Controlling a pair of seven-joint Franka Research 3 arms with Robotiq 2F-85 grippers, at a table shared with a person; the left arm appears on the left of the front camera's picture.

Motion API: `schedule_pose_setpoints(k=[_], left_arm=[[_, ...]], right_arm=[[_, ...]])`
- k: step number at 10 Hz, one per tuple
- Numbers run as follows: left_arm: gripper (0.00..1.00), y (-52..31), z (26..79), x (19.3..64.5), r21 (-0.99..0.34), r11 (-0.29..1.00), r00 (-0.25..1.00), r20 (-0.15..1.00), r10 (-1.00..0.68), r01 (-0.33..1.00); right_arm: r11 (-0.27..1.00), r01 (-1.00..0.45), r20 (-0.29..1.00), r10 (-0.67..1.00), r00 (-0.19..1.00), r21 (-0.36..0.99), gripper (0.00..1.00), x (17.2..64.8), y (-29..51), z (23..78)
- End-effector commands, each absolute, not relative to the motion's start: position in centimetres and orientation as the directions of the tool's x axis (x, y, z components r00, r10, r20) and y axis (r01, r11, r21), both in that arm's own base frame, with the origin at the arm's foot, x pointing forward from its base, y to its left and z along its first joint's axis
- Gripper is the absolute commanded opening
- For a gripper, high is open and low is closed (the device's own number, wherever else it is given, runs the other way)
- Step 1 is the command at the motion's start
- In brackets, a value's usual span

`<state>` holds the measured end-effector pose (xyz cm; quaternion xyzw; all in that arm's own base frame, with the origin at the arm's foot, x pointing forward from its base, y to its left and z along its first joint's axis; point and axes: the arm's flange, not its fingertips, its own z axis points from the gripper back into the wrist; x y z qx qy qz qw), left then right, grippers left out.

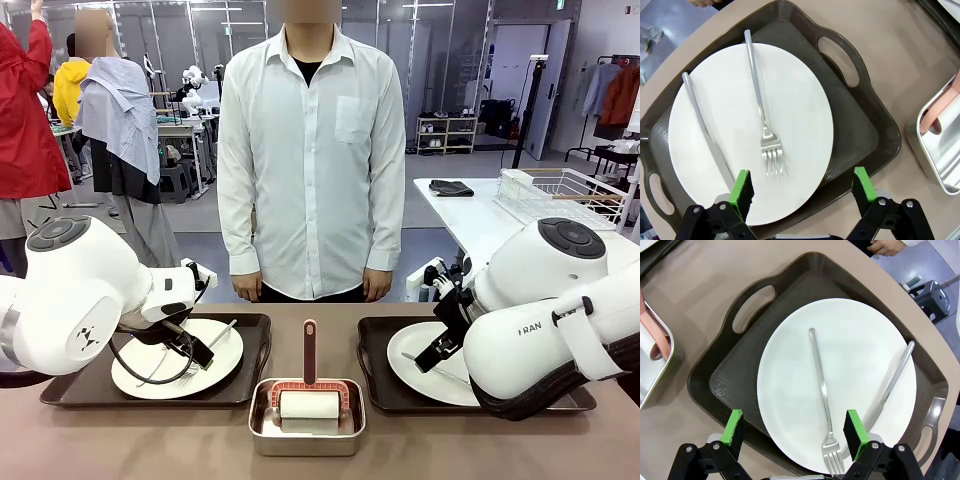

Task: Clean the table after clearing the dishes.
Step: When the left (or right) Handle tray is removed, use the left hand (or right hand) to clean the left (or right) side of the table with the Lint Roller.

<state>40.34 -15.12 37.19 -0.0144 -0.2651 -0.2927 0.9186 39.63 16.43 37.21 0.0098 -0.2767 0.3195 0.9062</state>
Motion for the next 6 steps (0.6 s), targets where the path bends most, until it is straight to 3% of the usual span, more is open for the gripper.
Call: schedule_pose_setpoints(k=[1, 4, 6], left_arm=[[1.00, -15.1, 37.2, 40.3, 0.129, 0.828, 0.688, 0.496, -0.530, 0.545], [1.00, -15.1, 37.2, 40.3, 0.129, 0.828, 0.688, 0.495, -0.530, 0.545], [1.00, -14.9, 39.3, 41.6, 0.060, 0.814, 0.703, 0.472, -0.533, 0.577]], right_arm=[[0.796, -0.585, 0.508, 0.573, 0.643, -0.158, 1.00, 39.6, 16.5, 37.2], [0.789, -0.602, 0.513, 0.570, 0.642, -0.123, 1.00, 40.2, 16.1, 38.4], [0.755, -0.655, 0.503, 0.554, 0.663, 0.031, 1.00, 41.9, 15.0, 41.2]])
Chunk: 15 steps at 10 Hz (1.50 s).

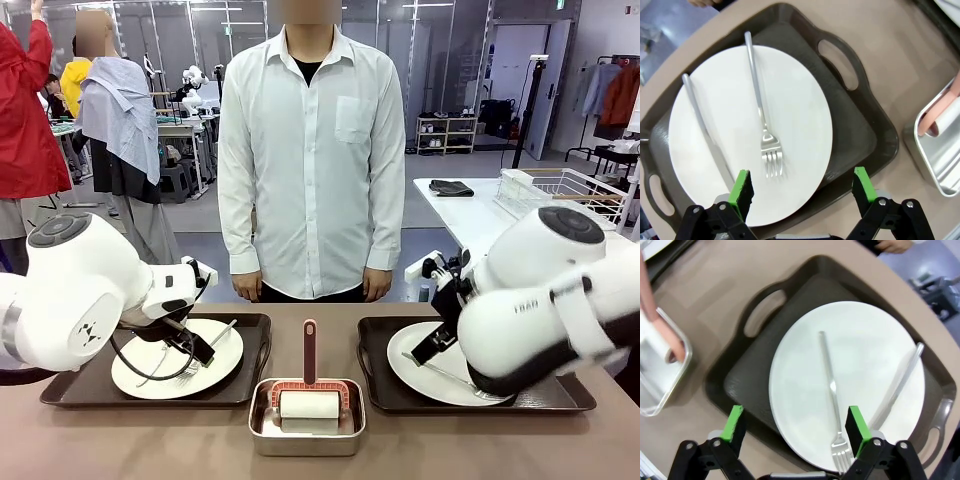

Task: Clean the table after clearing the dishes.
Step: When the left (or right) Handle tray is removed, use the left hand (or right hand) to clean the left (or right) side of the table with the Lint Roller.

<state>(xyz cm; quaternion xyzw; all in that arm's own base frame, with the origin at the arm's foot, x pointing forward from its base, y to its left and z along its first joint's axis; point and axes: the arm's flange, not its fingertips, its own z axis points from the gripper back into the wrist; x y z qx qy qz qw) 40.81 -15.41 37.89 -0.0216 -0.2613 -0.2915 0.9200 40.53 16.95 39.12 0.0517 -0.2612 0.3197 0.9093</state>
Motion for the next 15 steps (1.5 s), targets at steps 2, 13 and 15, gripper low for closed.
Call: schedule_pose_setpoints(k=[2, 13, 15], left_arm=[[1.00, -13.6, 42.0, 42.2, 0.003, 0.795, 0.701, 0.471, -0.536, 0.606], [1.00, 18.5, 46.9, 33.4, -0.800, 0.517, 0.695, 0.558, 0.454, 0.304], [1.00, 23.5, 45.3, 31.1, -0.846, 0.501, 0.636, 0.491, 0.596, 0.184]], right_arm=[[0.793, -0.604, 0.505, 0.494, 0.708, 0.071, 1.00, 43.2, 13.2, 44.4], [0.528, -0.069, 0.403, -0.552, 0.730, 0.847, 1.00, 34.3, -19.6, 45.1], [0.469, 0.034, 0.333, -0.673, 0.661, 0.883, 1.00, 32.5, -24.2, 42.7]])
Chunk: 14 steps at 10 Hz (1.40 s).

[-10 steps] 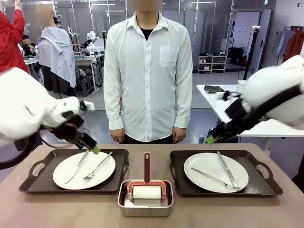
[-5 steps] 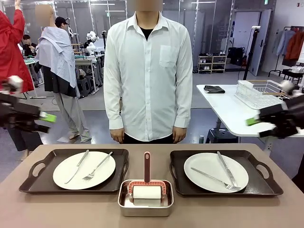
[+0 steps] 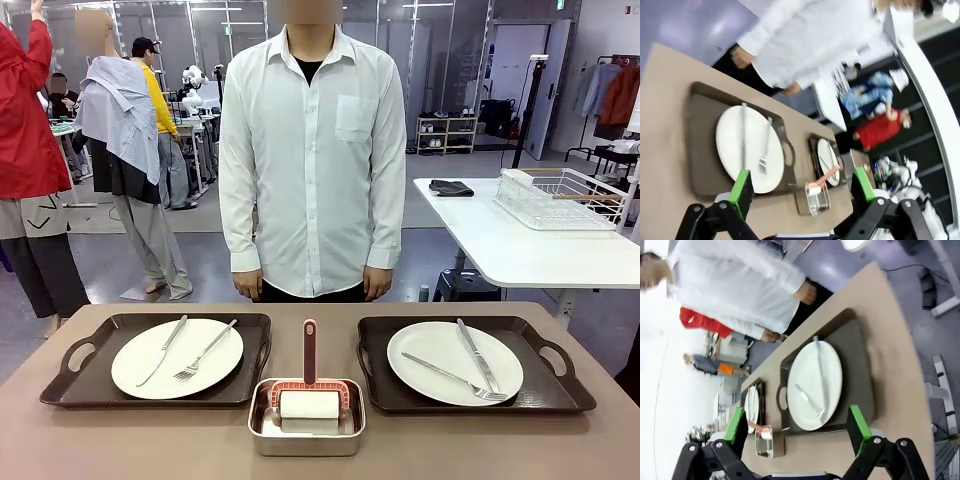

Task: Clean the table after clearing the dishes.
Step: When the left (or right) Handle tray is removed, use the left hand (or right hand) to clean the left (or right) side of the table with the Lint Roller.

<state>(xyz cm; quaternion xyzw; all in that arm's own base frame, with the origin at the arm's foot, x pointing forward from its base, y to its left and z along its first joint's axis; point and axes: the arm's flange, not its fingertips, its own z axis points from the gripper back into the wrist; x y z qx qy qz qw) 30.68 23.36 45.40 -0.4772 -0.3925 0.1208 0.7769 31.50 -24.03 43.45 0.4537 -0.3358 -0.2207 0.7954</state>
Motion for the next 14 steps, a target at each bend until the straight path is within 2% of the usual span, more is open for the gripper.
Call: schedule_pose_setpoints(k=[1, 3, 4, 14], left_arm=[[1.00, 23.9, 44.8, 30.7, -0.852, 0.504, 0.627, 0.472, 0.620, 0.143], [1.00, 23.5, 44.8, 31.2, -0.837, 0.532, 0.617, 0.487, 0.618, 0.127], [1.00, 25.3, 44.2, 29.7, -0.852, 0.512, 0.630, 0.460, 0.626, 0.114], [1.00, 25.3, 44.2, 29.7, -0.852, 0.512, 0.630, 0.460, 0.626, 0.114]], right_arm=[[0.463, 0.041, 0.328, -0.684, 0.652, 0.885, 1.00, 32.1, -24.8, 42.1], [0.467, 0.053, 0.322, -0.684, 0.654, 0.883, 1.00, 32.7, -24.9, 41.8], [0.452, 0.089, 0.295, -0.706, 0.644, 0.888, 1.00, 31.1, -25.7, 41.5], [0.452, 0.089, 0.295, -0.706, 0.644, 0.888, 1.00, 31.1, -25.7, 41.5]])
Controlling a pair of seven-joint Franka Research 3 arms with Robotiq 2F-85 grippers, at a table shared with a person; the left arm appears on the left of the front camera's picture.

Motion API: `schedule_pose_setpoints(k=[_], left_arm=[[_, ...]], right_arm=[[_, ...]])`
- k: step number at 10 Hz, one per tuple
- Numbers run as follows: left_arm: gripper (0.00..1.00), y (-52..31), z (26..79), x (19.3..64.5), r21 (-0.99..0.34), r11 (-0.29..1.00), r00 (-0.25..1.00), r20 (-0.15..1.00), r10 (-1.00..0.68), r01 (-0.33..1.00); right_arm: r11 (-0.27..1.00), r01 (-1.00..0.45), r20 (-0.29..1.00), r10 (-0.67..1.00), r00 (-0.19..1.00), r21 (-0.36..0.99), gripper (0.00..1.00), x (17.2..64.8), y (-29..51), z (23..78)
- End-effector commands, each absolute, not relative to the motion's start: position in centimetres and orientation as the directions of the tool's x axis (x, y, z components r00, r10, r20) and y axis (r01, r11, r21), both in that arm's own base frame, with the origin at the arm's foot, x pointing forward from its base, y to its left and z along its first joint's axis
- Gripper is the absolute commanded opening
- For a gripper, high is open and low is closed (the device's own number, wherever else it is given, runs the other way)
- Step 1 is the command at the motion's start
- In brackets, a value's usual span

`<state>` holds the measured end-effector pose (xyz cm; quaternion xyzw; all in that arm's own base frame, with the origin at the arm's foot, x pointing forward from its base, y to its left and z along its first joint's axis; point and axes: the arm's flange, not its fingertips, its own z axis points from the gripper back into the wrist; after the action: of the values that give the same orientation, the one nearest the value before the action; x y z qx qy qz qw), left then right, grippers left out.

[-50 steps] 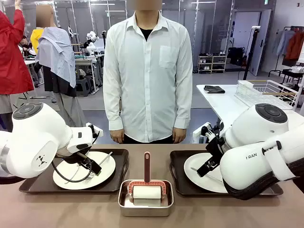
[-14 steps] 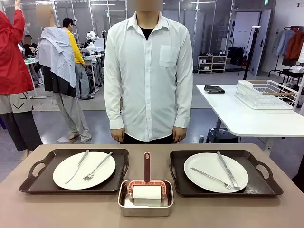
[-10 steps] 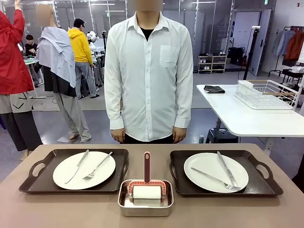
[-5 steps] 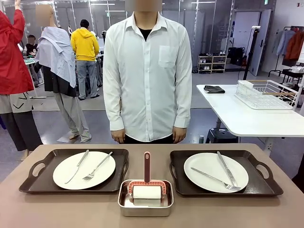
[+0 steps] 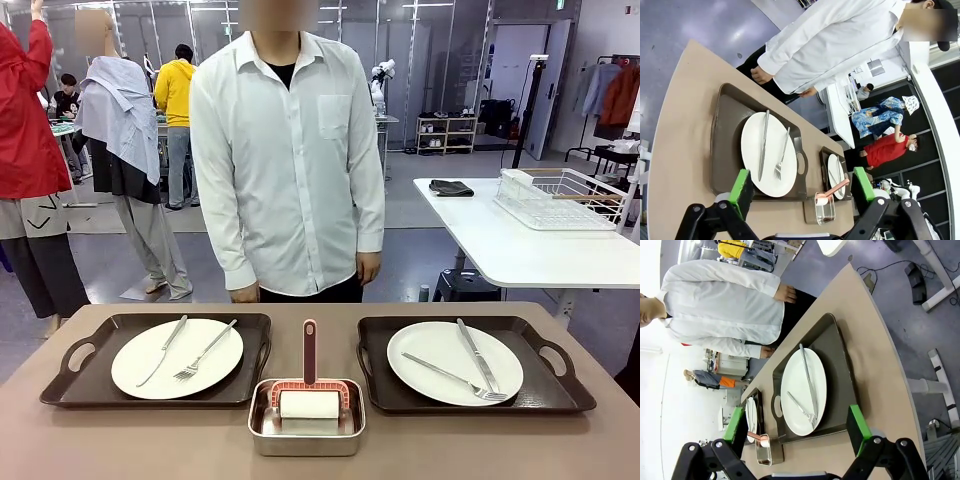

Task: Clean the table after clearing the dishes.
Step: When the left (or right) Handle tray is removed, use the left hand (or right hand) to clean the left (or right) side of the table with the Lint Roller.

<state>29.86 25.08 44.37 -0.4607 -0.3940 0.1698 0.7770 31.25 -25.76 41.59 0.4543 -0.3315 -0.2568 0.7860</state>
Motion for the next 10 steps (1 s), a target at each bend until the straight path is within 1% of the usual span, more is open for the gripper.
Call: schedule_pose_setpoints(k=[1, 10], left_arm=[[1.00, 25.35, 44.21, 29.72, -0.852, 0.512, 0.630, 0.460, 0.626, 0.114], [1.00, 25.35, 44.21, 29.72, -0.852, 0.512, 0.630, 0.460, 0.626, 0.114]], right_arm=[[0.452, 0.089, 0.295, -0.706, 0.644, 0.888, 1.00, 31.11, -25.75, 41.52], [0.452, 0.089, 0.295, -0.706, 0.644, 0.888, 1.00, 31.11, -25.75, 41.52]])
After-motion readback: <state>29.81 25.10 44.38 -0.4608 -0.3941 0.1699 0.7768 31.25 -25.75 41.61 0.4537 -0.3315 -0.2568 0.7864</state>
